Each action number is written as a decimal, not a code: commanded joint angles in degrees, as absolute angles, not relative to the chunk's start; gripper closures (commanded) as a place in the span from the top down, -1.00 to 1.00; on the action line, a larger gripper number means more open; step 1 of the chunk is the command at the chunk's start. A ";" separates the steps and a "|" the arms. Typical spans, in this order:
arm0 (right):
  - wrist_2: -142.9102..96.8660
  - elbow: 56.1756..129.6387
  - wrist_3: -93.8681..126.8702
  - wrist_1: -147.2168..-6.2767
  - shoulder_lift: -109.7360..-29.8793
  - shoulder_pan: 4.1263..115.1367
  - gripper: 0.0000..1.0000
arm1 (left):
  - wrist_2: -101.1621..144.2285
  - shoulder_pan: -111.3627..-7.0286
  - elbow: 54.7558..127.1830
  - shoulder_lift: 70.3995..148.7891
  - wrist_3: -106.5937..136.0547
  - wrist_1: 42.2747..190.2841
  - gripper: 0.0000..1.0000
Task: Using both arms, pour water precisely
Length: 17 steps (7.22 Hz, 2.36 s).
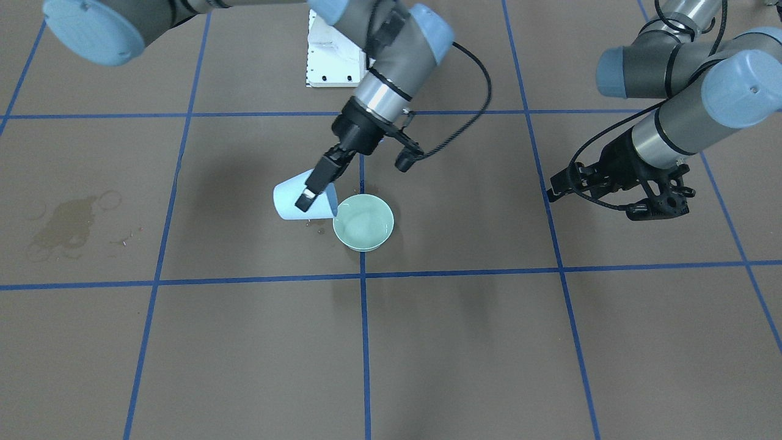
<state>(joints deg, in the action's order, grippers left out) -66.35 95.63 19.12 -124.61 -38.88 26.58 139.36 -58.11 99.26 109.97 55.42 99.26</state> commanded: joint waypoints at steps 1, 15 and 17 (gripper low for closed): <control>-79.13 110.18 29.21 -106.78 -56.97 34.24 -1.00 | 139.66 -58.27 99.32 110.04 55.46 99.23 0.96; -87.89 91.15 59.40 -11.36 -110.21 46.76 -1.00 | 139.57 -57.92 101.95 110.57 59.15 99.05 0.97; -87.80 90.71 60.12 -11.25 -110.22 44.05 -1.00 | 139.57 -57.92 102.13 110.57 59.15 99.05 0.97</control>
